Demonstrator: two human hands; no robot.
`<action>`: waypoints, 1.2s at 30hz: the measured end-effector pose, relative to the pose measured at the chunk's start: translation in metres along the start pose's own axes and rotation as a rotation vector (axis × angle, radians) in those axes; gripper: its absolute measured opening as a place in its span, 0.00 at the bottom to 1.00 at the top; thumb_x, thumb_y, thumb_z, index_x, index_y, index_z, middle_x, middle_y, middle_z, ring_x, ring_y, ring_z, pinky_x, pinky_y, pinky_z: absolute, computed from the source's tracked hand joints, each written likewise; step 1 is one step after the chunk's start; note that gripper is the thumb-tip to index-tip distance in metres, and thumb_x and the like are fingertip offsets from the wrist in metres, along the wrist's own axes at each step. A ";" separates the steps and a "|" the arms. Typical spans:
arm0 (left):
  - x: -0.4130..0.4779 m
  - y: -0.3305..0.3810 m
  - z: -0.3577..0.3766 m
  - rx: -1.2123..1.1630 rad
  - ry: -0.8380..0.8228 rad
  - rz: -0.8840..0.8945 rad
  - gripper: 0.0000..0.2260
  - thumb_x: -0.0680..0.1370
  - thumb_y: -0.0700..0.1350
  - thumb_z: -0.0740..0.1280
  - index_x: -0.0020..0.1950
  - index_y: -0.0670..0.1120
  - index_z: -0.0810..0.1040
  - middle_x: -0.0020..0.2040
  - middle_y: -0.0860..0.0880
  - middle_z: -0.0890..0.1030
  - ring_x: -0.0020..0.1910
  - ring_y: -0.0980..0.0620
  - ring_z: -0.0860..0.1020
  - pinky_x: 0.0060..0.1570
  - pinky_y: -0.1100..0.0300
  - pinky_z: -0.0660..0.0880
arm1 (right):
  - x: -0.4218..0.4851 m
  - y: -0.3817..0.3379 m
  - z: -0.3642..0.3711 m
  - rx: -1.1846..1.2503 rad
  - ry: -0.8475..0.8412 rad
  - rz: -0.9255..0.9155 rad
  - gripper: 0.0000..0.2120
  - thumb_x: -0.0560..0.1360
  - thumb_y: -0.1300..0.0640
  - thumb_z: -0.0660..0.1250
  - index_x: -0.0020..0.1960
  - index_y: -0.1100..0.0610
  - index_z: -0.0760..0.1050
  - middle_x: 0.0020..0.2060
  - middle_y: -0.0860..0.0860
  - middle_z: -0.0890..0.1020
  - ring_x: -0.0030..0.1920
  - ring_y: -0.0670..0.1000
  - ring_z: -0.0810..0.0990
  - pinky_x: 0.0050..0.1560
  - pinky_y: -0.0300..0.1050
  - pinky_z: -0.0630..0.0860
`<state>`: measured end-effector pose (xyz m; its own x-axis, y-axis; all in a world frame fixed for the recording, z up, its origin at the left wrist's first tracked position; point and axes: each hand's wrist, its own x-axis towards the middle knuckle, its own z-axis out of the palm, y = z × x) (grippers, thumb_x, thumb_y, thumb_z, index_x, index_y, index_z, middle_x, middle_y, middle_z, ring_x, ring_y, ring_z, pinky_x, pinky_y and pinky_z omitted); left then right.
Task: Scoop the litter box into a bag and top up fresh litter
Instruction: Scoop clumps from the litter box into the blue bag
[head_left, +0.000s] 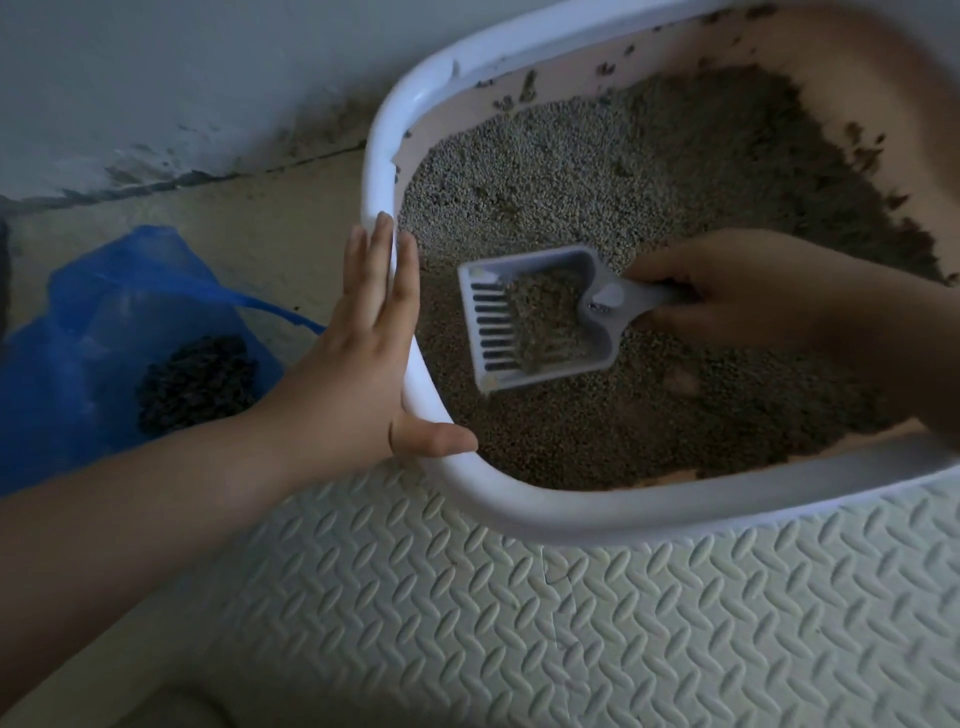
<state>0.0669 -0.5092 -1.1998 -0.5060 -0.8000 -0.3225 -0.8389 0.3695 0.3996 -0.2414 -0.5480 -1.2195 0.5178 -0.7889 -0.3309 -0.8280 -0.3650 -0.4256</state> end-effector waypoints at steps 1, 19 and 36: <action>0.000 0.001 -0.001 -0.003 -0.005 -0.006 0.63 0.54 0.83 0.53 0.73 0.49 0.26 0.72 0.50 0.24 0.71 0.54 0.25 0.67 0.54 0.37 | -0.001 0.000 -0.001 0.013 0.004 0.007 0.04 0.72 0.55 0.65 0.47 0.52 0.75 0.31 0.46 0.75 0.32 0.43 0.73 0.36 0.48 0.71; -0.001 0.000 0.000 0.009 -0.010 0.009 0.62 0.56 0.78 0.58 0.74 0.47 0.29 0.71 0.51 0.23 0.71 0.53 0.25 0.66 0.55 0.38 | 0.005 -0.046 -0.010 -0.627 -0.261 0.000 0.09 0.74 0.55 0.65 0.52 0.43 0.72 0.44 0.43 0.77 0.50 0.50 0.76 0.55 0.52 0.69; 0.000 0.002 0.000 -0.011 0.003 0.007 0.62 0.57 0.78 0.59 0.75 0.46 0.31 0.73 0.50 0.25 0.71 0.53 0.25 0.66 0.56 0.37 | 0.019 -0.028 0.030 -0.124 -0.280 -0.054 0.10 0.77 0.53 0.63 0.58 0.47 0.74 0.48 0.46 0.79 0.46 0.47 0.76 0.44 0.44 0.71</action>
<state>0.0657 -0.5087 -1.1988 -0.5110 -0.7989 -0.3174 -0.8332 0.3695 0.4114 -0.2024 -0.5376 -1.2391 0.5867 -0.6061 -0.5370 -0.8086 -0.4737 -0.3489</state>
